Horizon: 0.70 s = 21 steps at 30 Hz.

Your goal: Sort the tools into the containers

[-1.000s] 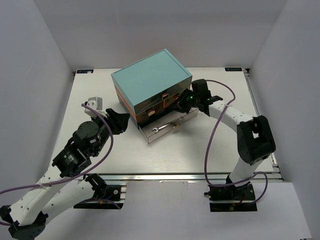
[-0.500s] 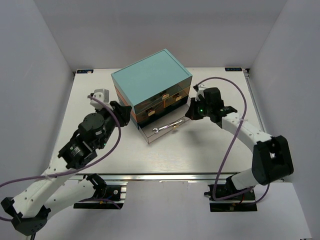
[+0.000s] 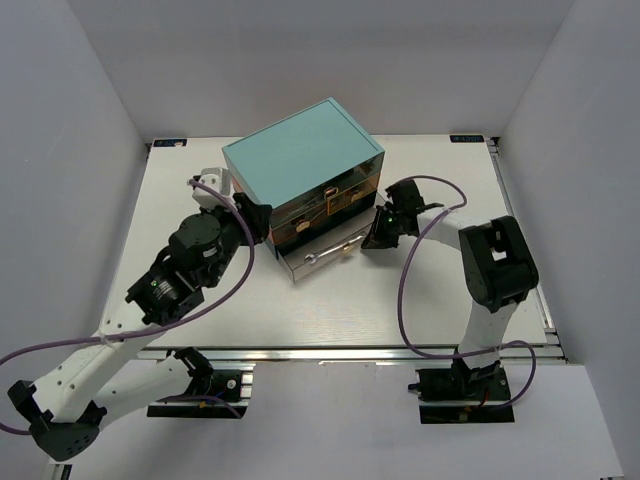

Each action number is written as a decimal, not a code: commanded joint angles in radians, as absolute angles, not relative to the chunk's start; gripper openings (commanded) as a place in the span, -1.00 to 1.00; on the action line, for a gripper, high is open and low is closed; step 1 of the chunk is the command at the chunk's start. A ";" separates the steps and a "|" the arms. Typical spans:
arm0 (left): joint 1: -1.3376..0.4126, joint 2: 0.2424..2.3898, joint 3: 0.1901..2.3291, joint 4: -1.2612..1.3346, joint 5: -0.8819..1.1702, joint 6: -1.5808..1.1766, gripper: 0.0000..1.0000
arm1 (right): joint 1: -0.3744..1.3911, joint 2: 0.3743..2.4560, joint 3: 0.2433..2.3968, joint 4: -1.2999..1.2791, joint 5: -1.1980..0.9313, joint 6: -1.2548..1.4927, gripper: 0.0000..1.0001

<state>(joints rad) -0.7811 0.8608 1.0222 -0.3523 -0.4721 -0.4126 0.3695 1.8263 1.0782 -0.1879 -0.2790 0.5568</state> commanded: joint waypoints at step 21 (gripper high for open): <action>-0.781 0.865 1.069 -0.413 -0.437 -0.526 0.08 | 0.394 2.037 1.238 0.302 -0.477 1.137 -1.00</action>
<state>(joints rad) -0.7811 0.8696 1.0374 -0.4149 -0.4526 -0.5167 0.3885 2.0544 1.2098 0.1883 -0.4557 1.0790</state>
